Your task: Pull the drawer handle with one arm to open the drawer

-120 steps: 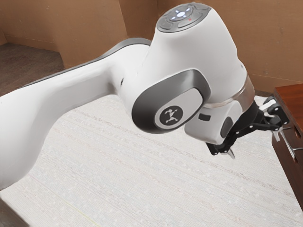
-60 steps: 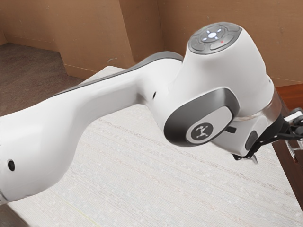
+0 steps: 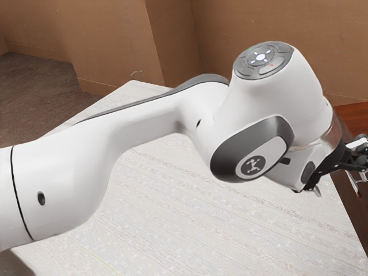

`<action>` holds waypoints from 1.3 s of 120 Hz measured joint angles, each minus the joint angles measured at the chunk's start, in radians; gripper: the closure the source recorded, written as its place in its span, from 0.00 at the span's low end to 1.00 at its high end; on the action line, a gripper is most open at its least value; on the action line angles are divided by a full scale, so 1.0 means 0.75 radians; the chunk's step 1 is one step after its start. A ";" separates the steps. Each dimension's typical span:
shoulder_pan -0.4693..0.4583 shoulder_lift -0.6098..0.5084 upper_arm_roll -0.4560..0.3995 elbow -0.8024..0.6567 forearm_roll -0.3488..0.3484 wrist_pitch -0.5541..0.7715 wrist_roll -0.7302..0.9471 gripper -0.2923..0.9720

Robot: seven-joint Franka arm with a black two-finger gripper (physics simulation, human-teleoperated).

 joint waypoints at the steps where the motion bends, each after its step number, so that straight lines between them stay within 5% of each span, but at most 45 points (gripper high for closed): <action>1: 0.001 0.001 0.000 0.000 0.000 0.002 0.000 0.34; 117: 0.087 0.141 -0.006 0.037 0.002 0.147 0.017 0.35; 156: 0.109 0.035 -0.008 -0.105 0.027 0.166 0.019 0.38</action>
